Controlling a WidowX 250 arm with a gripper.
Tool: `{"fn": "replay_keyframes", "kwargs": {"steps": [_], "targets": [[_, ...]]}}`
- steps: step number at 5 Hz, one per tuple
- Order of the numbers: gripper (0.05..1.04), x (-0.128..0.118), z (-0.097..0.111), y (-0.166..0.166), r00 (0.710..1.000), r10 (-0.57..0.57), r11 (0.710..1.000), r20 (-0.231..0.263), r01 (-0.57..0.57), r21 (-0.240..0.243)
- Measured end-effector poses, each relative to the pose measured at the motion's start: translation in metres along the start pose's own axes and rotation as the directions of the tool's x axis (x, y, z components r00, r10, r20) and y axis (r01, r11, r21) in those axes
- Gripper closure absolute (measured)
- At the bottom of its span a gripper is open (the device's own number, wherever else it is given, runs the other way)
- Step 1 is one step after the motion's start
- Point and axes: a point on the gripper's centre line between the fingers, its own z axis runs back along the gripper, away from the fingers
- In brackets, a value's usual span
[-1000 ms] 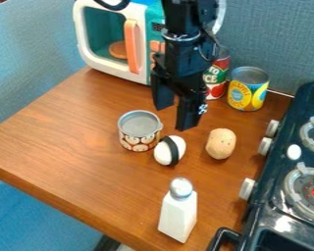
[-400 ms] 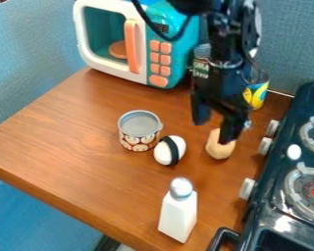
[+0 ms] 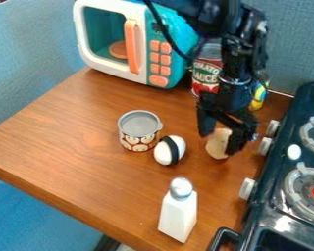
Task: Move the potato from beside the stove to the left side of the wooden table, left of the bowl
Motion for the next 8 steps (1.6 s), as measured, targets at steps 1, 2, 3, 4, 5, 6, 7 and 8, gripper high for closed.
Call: {"fn": "replay_keyframes", "kwargs": {"steps": [1, 2, 3, 4, 5, 6, 7, 8], "targets": [[0.083, 0.004, -0.009, -0.001, 0.998, 0.050, 0.998, -0.039, -0.048, 0.046], [0.121, 0.004, -0.017, 0.000, 0.993, 0.091, 0.992, -0.070, -0.084, 0.098], [0.362, 0.005, -0.018, -0.002, 0.989, 0.135, 0.983, -0.055, -0.126, 0.134], [0.441, -0.001, -0.019, -0.003, 0.987, 0.152, 0.980, -0.046, -0.145, 0.134], [0.441, -0.016, -0.010, -0.004, 0.987, 0.157, 0.981, -0.030, -0.153, 0.117], [0.441, -0.027, 0.017, -0.001, 0.984, 0.175, 0.980, 0.041, -0.178, 0.087], [0.441, -0.050, 0.054, 0.013, 0.967, 0.214, 0.972, 0.136, -0.225, 0.071], [0.441, -0.089, 0.066, 0.044, 0.953, 0.279, 0.954, 0.121, -0.290, 0.081]]}}
